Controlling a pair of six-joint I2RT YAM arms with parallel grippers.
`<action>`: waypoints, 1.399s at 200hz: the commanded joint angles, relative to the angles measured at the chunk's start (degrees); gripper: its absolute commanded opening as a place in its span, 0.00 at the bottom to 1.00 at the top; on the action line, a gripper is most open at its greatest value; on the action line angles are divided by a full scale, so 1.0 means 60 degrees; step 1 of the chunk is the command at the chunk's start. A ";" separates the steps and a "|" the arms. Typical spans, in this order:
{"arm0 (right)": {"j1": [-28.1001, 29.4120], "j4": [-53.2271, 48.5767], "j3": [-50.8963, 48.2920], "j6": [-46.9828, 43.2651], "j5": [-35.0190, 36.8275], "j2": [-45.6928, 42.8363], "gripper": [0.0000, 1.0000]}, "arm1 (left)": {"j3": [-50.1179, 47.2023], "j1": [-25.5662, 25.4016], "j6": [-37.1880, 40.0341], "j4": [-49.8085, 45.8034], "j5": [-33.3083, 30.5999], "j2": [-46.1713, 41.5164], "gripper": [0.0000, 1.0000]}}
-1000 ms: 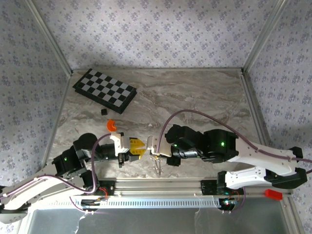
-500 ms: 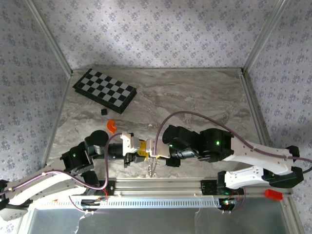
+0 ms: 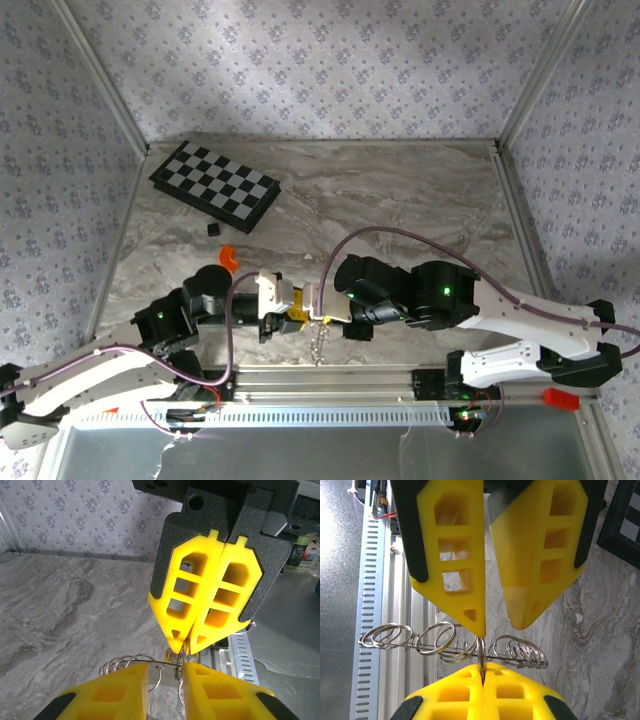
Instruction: Put the keys on the keyring
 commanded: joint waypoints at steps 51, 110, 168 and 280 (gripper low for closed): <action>-0.0098 0.0495 -0.0008 -0.0018 -0.0079 -0.0246 0.00 | 0.0403 -0.0079 0.0109 -0.0156 0.0276 -0.0159 0.22; -0.0096 0.0650 0.0055 -0.0002 -0.0198 -0.0164 0.00 | 0.0367 -0.0083 0.0092 0.0141 0.0347 0.0050 0.21; -0.0095 0.0723 0.0018 0.0057 -0.0409 -0.0037 0.00 | 0.0337 -0.0078 0.0078 0.0340 0.0291 0.0087 0.11; -0.0202 0.1959 -0.0808 0.0818 -0.0983 -0.0782 0.06 | -0.0374 -0.0083 -0.0431 0.1562 0.0610 -0.0666 0.00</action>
